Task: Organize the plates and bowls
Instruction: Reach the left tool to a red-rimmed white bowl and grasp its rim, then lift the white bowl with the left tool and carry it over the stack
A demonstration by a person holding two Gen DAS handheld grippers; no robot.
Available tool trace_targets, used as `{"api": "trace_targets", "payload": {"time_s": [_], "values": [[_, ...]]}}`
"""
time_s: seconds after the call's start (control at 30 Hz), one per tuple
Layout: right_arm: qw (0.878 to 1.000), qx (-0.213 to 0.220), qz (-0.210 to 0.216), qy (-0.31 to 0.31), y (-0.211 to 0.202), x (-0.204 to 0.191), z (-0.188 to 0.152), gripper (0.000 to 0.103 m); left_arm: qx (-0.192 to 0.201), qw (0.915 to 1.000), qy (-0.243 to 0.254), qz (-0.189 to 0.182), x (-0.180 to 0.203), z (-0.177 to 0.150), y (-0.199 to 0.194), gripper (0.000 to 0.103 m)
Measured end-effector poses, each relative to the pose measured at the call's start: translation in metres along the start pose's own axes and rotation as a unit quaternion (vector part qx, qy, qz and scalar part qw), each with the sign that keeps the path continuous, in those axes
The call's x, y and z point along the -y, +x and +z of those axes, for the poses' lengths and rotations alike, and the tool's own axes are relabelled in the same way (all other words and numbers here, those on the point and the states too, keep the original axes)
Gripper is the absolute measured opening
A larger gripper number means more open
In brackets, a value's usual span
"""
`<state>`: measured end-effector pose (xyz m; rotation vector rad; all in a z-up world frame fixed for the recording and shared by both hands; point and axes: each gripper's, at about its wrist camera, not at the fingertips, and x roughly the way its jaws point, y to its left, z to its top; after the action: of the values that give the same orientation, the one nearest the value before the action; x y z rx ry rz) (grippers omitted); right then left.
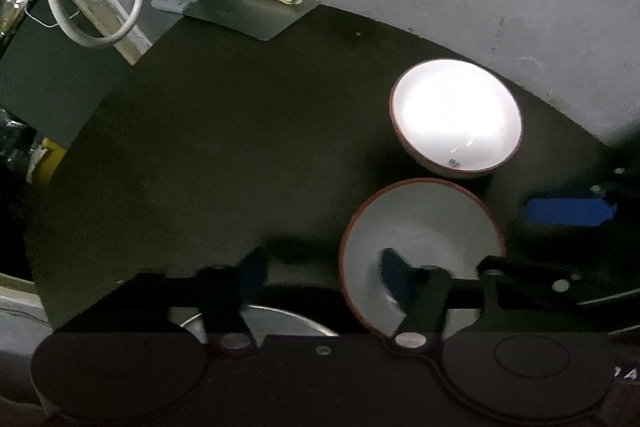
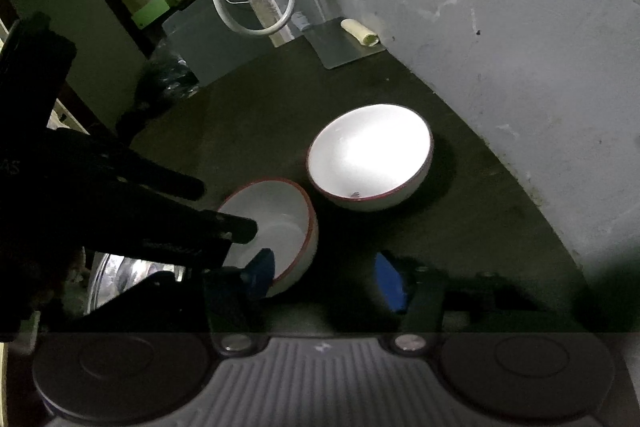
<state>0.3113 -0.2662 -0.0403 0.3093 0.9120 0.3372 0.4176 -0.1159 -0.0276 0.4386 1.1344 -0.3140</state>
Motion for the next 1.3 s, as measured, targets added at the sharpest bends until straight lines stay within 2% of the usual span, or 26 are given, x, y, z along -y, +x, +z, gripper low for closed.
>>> {"api": "trace_targets", "payload": {"time_s": [0.03, 0.1, 0.23, 0.37, 0.43, 0.5, 0.57, 0.67, 1.0, 1.3], "values": [[1.0, -0.001, 0.002, 0.001, 0.001, 0.0, 0.0, 0.058, -0.005, 1.0, -0.004, -0.007, 0.0, 0.0, 0.001, 0.048], [1.0, -0.001, 0.005, 0.001, 0.0, -0.001, -0.001, 0.054, -0.017, 0.9994, -0.018, -0.023, 0.0, -0.001, 0.0, 0.047], [1.0, -0.005, 0.014, 0.009, 0.0, -0.003, -0.001, 0.047, -0.025, 0.9976, -0.039, -0.051, 0.0, -0.005, 0.0, 0.029], [0.999, -0.017, 0.026, 0.022, 0.003, -0.002, -0.004, 0.047, -0.024, 0.9968, -0.052, -0.054, 0.001, -0.008, -0.002, 0.017], [0.999, -0.022, 0.033, 0.028, 0.004, 0.0, -0.006, 0.047, -0.024, 0.9955, -0.067, -0.063, -0.001, -0.009, -0.003, 0.014], [0.999, -0.021, 0.034, 0.032, 0.003, 0.002, -0.006, 0.041, -0.02, 0.9943, -0.08, -0.067, -0.001, -0.013, -0.004, 0.014], [0.998, -0.02, 0.038, 0.037, 0.002, 0.004, -0.006, 0.03, -0.016, 0.9931, -0.09, -0.074, -0.001, -0.016, -0.005, 0.012], [0.998, -0.019, 0.035, 0.041, 0.002, 0.007, -0.007, 0.027, -0.01, 0.9911, -0.104, -0.083, 0.0, -0.021, -0.007, 0.01], [0.998, -0.013, 0.04, 0.052, -0.024, 0.012, -0.025, 0.023, 0.036, 0.9832, -0.138, -0.114, 0.008, -0.046, -0.039, 0.006], [0.998, -0.004, 0.065, 0.013, -0.068, -0.007, -0.026, 0.021, 0.091, 0.9666, -0.197, -0.136, 0.0, -0.082, -0.085, 0.005]]}}
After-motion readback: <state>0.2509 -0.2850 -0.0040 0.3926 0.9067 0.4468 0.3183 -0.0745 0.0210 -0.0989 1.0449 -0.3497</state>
